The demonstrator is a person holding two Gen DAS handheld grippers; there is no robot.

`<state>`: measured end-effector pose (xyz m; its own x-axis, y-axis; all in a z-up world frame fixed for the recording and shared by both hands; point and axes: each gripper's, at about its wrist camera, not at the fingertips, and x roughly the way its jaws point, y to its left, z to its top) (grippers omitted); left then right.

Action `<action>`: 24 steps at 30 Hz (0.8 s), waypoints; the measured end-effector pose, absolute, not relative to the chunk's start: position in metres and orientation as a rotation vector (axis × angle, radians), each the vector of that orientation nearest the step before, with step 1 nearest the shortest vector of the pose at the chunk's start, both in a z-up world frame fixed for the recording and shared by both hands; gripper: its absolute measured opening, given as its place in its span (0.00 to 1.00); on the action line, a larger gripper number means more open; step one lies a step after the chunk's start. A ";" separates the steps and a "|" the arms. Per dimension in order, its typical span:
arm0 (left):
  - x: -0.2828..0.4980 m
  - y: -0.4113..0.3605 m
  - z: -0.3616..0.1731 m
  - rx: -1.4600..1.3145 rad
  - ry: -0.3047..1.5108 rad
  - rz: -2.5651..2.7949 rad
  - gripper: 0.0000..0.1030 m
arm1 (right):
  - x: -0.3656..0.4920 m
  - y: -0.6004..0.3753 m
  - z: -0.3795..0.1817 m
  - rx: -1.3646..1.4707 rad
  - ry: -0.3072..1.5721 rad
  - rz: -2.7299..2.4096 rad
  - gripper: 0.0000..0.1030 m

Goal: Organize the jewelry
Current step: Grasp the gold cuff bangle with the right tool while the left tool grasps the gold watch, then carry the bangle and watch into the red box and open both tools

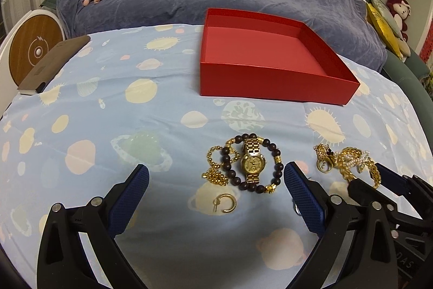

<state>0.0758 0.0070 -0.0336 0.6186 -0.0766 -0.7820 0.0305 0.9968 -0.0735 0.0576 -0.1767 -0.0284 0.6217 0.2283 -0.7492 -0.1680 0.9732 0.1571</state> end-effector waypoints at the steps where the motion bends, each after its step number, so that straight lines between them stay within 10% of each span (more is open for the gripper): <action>1: 0.078 0.003 -0.036 -0.047 0.902 -0.064 0.94 | 0.057 -0.182 -0.028 0.080 0.870 0.221 0.50; 5: 0.087 -0.008 -0.044 -0.002 0.901 -0.050 0.92 | 0.054 -0.199 -0.029 0.102 0.872 0.200 0.50; 20: 0.093 -0.018 -0.054 -0.007 0.907 -0.104 0.21 | 0.052 -0.206 -0.026 0.110 0.869 0.190 0.50; 24: 0.090 -0.015 -0.047 -0.038 0.893 -0.129 0.19 | 0.051 -0.205 -0.023 0.105 0.860 0.188 0.50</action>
